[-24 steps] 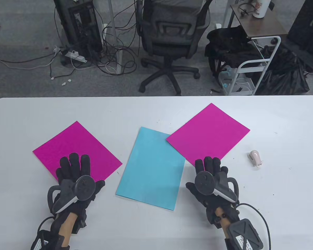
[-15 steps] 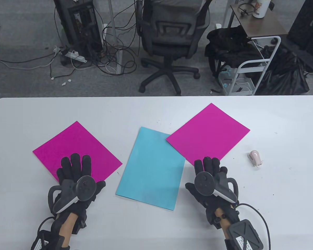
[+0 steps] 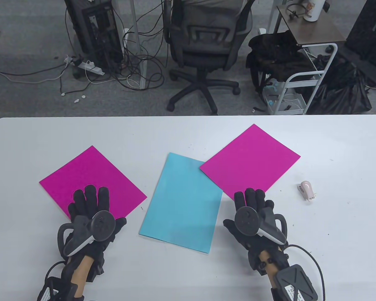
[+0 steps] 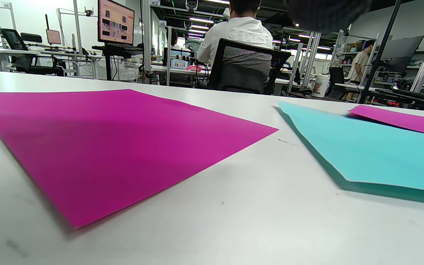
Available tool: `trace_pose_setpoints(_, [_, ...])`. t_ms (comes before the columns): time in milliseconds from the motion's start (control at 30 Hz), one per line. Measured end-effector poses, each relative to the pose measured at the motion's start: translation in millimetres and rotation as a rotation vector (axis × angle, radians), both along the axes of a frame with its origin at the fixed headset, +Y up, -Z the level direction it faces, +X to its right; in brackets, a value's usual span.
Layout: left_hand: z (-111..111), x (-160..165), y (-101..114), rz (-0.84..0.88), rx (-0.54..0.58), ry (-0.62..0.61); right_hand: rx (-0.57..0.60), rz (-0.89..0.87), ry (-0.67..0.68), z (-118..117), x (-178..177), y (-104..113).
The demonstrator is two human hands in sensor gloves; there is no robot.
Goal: Push down lever to staple documents
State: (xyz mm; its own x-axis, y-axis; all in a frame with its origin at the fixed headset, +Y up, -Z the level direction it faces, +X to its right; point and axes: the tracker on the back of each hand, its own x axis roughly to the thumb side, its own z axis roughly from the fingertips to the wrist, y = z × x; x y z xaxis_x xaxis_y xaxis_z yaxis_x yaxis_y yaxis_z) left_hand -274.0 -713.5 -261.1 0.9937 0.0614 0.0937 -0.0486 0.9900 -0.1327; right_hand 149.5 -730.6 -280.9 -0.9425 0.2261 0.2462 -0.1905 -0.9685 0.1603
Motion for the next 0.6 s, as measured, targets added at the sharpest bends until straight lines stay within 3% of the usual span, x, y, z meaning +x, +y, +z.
trace_pose_setpoints(433, [-5.8,-1.2,0.9,0.010,-0.015,0.045,0.016,-0.027,0.000,0.7,2.2,3.5])
trace_pose_setpoints(600, [-16.4,-3.0,0.1,0.062,-0.036,0.116,0.025,-0.048,-0.002,2.0,3.6,4.8])
